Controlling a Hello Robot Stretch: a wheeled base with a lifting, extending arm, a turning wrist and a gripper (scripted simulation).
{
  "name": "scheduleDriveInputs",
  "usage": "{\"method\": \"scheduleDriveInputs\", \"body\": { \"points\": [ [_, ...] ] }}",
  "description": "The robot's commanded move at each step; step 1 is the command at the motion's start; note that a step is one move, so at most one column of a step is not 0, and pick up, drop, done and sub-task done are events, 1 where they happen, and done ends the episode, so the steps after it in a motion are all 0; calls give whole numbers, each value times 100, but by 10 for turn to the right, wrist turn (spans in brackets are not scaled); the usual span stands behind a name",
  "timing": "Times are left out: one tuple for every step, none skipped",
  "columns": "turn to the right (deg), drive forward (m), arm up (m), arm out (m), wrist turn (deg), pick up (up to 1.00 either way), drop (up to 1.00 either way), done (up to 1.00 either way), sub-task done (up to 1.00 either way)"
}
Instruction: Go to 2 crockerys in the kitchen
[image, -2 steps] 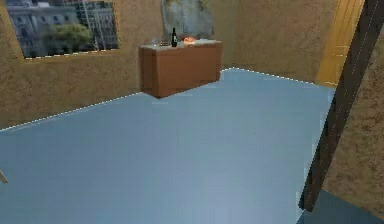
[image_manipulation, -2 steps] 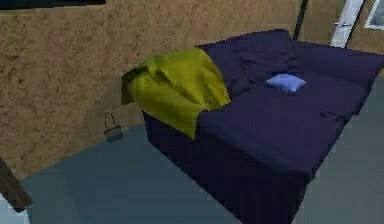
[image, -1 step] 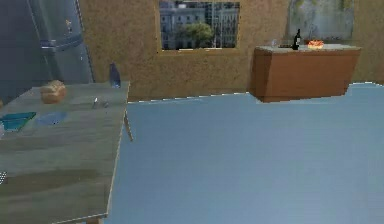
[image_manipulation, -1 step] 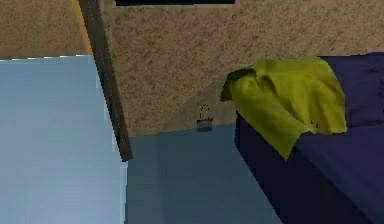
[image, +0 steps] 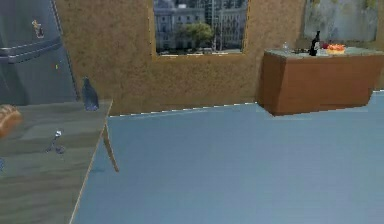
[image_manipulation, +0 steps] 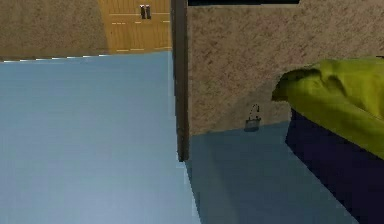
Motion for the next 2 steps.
{"method": "scheduleDriveInputs", "body": {
  "points": [
    [-90, 0, 0, 0, 0, 0, 0, 0, 0],
    [0, 5, 0, 0, 0, 0, 0, 0, 0]
  ]
}}
